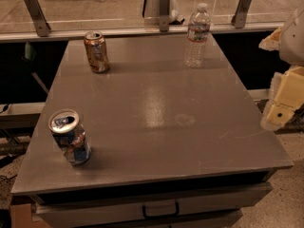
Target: Knock orange can over
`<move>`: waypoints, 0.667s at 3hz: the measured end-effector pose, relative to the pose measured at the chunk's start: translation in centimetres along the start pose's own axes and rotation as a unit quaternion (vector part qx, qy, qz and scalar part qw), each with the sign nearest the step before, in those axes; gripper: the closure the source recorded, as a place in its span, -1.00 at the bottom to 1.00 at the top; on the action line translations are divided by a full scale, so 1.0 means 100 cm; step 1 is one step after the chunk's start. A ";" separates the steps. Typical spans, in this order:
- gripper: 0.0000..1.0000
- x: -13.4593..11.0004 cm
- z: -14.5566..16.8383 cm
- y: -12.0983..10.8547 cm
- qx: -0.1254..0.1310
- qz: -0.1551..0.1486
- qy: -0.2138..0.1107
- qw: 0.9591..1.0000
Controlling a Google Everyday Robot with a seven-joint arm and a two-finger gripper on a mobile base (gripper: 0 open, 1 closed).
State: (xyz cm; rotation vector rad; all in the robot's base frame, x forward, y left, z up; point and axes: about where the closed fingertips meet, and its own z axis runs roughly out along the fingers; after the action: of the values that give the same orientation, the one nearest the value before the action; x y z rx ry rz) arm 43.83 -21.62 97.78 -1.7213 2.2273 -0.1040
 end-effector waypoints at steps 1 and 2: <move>-1.00 -0.001 -0.001 -0.002 0.003 -0.004 -0.008 1.000; -1.00 -0.027 0.025 -0.012 -0.009 -0.015 -0.051 0.999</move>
Offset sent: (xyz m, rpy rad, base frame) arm 0.0599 0.0646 -0.0389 0.2297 -0.0243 0.1256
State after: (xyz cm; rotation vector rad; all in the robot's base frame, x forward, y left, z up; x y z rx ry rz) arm 46.23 -19.06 96.29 -1.7289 2.1358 -0.0026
